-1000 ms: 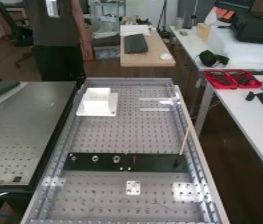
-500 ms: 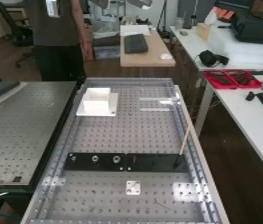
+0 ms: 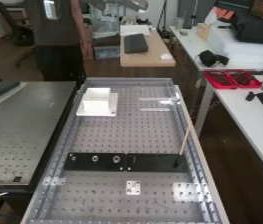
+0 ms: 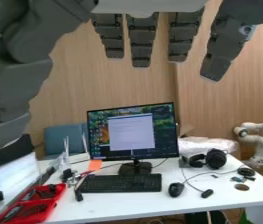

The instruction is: Grab the smaller nut and place it in the white container

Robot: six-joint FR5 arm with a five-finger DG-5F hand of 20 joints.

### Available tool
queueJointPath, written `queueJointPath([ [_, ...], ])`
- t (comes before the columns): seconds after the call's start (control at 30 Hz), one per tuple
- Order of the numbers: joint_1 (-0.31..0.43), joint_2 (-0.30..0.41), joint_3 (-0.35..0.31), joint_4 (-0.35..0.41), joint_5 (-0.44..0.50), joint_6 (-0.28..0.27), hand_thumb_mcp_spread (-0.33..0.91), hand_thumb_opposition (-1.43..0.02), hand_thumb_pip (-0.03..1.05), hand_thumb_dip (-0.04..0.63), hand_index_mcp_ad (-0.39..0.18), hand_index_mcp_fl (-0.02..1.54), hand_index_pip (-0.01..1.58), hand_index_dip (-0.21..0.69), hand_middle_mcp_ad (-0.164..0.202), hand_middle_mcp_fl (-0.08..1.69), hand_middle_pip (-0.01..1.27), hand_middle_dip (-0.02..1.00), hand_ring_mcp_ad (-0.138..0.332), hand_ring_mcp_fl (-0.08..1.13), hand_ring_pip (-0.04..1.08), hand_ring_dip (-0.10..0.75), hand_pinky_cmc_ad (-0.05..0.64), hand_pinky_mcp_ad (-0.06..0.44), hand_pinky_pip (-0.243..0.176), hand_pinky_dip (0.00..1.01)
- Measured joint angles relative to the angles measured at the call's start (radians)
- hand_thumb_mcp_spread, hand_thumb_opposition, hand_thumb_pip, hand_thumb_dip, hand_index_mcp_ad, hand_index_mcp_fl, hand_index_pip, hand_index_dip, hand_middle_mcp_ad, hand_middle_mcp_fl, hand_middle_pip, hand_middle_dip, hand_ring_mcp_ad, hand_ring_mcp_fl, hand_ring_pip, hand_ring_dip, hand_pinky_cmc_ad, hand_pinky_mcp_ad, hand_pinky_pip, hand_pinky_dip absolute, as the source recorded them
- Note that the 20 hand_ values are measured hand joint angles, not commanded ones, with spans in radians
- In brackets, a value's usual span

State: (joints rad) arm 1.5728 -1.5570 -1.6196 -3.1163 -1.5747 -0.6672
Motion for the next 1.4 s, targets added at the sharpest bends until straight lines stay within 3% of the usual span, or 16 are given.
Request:
queueJointPath([
  [0.17,0.003,0.01,-0.016,0.006,0.006,0.001,0.23,-0.69,0.47,0.045,-0.012,0.0,0.07,0.316,0.07,0.03,0.12,0.24,0.169,0.0,0.09,0.124,0.412,0.328,-0.075,0.29],
  [0.83,0.013,0.047,-0.071,-0.007,0.051,-0.01,0.22,-0.7,0.48,0.045,-0.012,0.0,0.07,0.319,0.07,0.03,0.12,0.24,0.169,0.0,0.09,0.124,0.412,0.342,-0.073,0.29],
  [1.4,-0.067,0.101,-0.192,0.028,-0.023,-0.034,0.23,-0.71,0.52,0.047,-0.01,0.01,0.07,0.321,0.07,0.04,0.12,0.24,0.173,0.0,0.09,0.124,0.412,0.342,-0.073,0.29],
])
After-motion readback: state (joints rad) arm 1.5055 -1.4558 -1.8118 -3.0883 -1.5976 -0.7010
